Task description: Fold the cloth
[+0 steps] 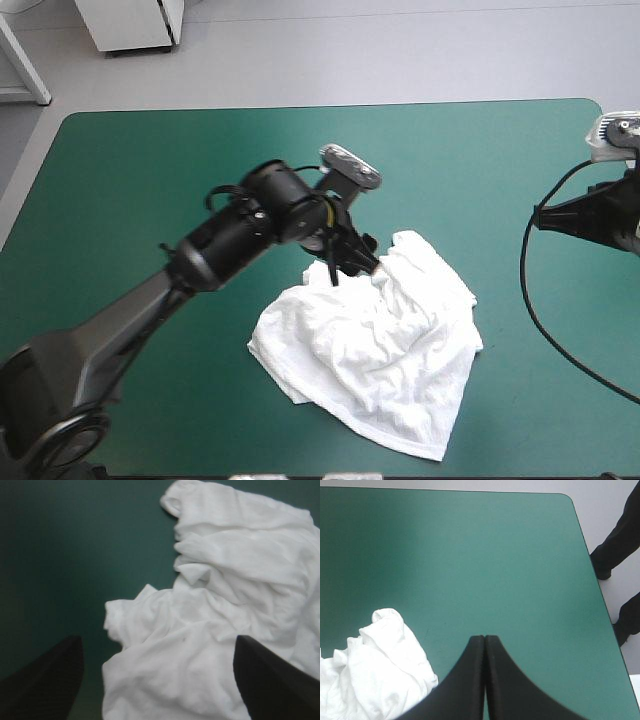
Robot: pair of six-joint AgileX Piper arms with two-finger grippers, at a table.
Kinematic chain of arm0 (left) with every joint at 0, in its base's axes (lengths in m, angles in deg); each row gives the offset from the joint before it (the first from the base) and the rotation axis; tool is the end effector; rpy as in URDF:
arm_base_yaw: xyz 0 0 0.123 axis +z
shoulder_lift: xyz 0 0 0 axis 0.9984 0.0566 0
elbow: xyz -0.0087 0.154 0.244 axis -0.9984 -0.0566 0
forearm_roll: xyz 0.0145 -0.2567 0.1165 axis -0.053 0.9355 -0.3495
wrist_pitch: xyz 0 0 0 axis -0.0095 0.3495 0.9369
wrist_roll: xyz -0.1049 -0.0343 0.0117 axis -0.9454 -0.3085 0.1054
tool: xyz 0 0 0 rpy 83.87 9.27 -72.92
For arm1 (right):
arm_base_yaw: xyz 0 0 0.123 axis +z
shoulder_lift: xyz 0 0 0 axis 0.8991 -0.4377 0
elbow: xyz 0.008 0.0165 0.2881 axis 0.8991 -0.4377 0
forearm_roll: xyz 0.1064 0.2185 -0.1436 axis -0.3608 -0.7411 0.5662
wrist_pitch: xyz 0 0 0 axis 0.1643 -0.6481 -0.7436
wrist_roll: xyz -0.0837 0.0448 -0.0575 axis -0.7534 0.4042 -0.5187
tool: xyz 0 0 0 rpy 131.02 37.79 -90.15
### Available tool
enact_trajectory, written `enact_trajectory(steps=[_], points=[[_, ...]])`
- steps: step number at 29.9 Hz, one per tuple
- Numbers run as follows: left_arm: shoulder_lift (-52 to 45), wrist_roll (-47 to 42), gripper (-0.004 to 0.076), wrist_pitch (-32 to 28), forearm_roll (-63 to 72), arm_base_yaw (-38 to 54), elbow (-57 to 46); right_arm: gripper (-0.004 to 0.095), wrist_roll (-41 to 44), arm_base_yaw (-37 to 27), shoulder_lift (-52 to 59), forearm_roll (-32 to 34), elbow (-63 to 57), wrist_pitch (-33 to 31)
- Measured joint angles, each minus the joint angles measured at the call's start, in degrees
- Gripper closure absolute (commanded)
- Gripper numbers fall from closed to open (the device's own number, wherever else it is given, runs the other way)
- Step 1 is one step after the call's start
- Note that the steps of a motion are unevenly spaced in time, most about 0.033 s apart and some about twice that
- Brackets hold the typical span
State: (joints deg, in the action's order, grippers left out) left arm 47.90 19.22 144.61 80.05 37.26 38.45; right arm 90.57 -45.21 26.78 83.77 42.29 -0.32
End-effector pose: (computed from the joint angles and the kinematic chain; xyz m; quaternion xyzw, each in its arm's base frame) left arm 0.2768 -0.2979 0.3794 0.3331 0.9023 -0.0584 0.2675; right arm 0.1936 0.0292 0.5022 -0.0043 0.8825 -0.0301 0.4693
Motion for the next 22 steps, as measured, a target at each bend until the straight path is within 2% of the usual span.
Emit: enact_trajectory(steps=[5, 11, 18, 22], points=[[-12.3, -2.4, 0.0171, 0.8, 0.2, 5.3, -6.7, 0.0925, 0.0, 0.0, 0.0, -1.3, 0.0, 0.0], [-23.0, -6.4, 0.0209, 0.8, 0.8, 6.8, -19.2, 0.0925, 0.0, 0.0, 0.0, -2.5, 0.0, 0.0], [-26.0, -11.8, 0.021, 0.8, 0.9, 6.8, -36.1, 0.0925, 0.0, 0.0, 0.0, -5.2, 0.0, 0.0], [-23.2, -12.4, 0.021, 0.7, 0.9, 6.8, -39.7, 0.0925, 0.0, 0.0, 0.0, -5.6, 0.0, 0.0]])
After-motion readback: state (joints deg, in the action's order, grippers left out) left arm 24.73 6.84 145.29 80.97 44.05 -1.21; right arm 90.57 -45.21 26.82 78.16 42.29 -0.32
